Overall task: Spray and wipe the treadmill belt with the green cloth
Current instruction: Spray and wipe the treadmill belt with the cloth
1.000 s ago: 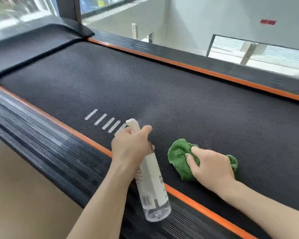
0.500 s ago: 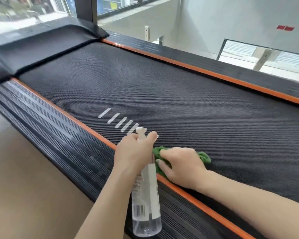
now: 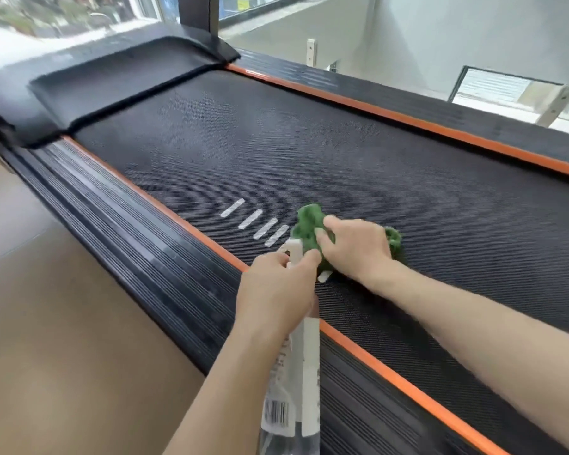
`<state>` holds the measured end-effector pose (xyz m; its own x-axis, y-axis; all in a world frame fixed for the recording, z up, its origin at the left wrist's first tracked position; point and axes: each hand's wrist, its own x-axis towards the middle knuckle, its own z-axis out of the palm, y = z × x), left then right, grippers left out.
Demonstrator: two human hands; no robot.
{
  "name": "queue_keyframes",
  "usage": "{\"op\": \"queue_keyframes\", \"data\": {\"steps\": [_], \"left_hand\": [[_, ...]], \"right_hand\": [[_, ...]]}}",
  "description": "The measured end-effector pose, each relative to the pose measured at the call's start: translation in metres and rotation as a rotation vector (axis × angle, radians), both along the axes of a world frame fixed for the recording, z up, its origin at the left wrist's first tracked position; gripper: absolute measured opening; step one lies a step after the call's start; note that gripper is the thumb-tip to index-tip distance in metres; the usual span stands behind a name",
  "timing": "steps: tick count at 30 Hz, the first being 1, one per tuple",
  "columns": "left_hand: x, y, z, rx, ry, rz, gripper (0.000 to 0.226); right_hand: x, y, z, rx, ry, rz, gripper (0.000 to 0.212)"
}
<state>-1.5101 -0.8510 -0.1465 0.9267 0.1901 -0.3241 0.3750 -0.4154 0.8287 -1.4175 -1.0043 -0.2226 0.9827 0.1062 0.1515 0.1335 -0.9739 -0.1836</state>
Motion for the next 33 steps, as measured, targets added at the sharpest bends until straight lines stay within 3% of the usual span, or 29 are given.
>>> {"op": "queue_keyframes", "data": {"steps": [4,8,11,14,16,24,29,31,33], "left_hand": [[0.005,-0.015,-0.003,-0.052,0.019,-0.028,0.056],[0.003,-0.02,-0.001,-0.042,0.032,-0.054,0.055],[0.006,-0.015,-0.003,-0.062,0.038,-0.023,0.052],[0.01,-0.013,-0.002,-0.047,0.05,-0.002,0.045],[0.01,-0.013,-0.001,-0.058,0.042,0.002,0.048],[0.007,-0.005,0.009,-0.037,-0.015,0.007,0.058],[0.002,-0.009,0.008,-0.064,-0.002,-0.012,0.055],[0.002,-0.01,0.004,-0.049,0.003,-0.019,0.056],[0.002,-0.012,0.003,-0.052,0.018,-0.023,0.061]], "right_hand": [[-0.098,-0.027,0.003,0.045,-0.016,0.304,0.03],[-0.079,-0.039,-0.002,-0.049,-0.053,0.502,0.028],[-0.027,-0.009,-0.002,-0.053,-0.134,0.327,0.031],[0.022,0.029,-0.002,-0.03,-0.02,0.03,0.03],[0.029,0.038,0.0,-0.063,0.011,-0.019,0.031],[-0.093,-0.035,0.003,-0.002,-0.051,0.487,0.03],[-0.072,-0.053,0.005,-0.108,-0.065,0.768,0.029],[-0.027,-0.054,0.004,-0.17,-0.149,0.57,0.029],[0.019,-0.059,0.007,-0.095,-0.133,0.153,0.031]]}}
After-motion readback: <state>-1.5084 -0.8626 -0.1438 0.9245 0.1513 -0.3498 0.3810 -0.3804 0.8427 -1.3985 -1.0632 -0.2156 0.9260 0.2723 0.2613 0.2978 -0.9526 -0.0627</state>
